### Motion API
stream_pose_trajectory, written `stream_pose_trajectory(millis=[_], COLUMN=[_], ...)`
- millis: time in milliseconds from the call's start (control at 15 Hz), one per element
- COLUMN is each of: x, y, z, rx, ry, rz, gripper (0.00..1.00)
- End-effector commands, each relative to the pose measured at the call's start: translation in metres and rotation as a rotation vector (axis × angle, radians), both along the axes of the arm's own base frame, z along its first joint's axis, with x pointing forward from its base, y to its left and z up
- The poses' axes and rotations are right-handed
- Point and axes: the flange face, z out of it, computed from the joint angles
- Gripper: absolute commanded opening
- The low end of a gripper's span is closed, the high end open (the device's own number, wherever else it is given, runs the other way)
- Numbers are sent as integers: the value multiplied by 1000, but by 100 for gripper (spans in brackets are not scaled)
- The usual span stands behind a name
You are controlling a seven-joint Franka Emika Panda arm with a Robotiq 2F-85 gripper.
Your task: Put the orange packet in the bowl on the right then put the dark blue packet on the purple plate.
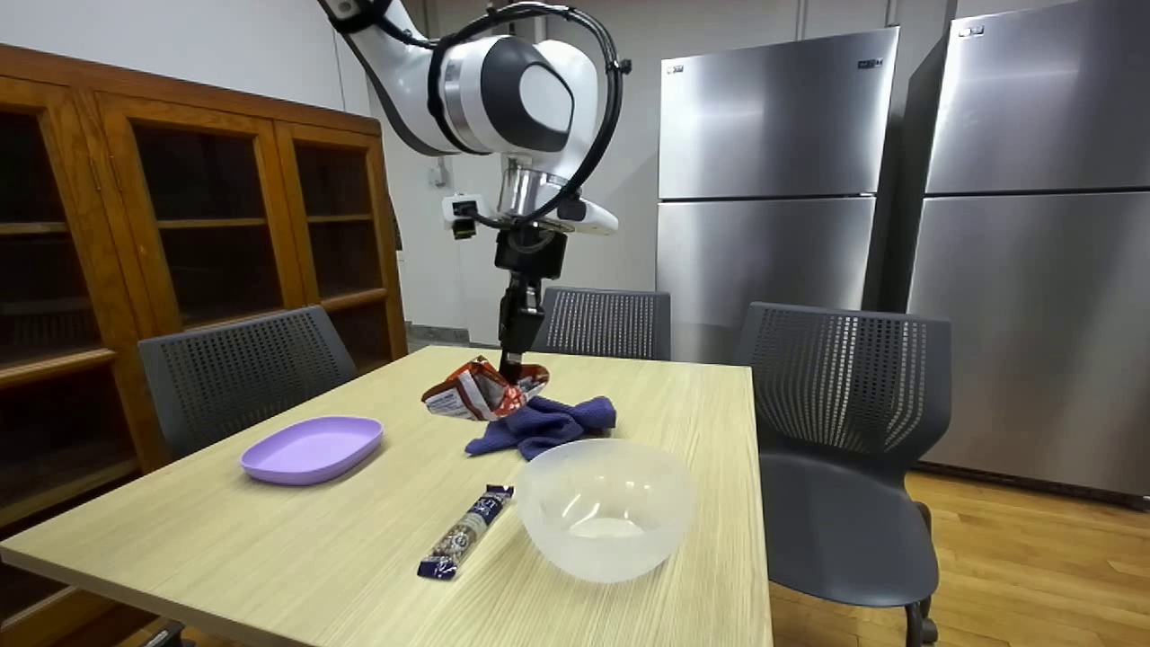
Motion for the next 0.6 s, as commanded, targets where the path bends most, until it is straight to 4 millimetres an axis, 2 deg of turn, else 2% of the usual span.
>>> stream_pose_trajectory(millis=[0,533], x=[-1,3], y=[-21,-52], z=[-1,-22], rx=[-43,-182], ry=[-2,17], rz=[-115,-236], gripper=[0,0])
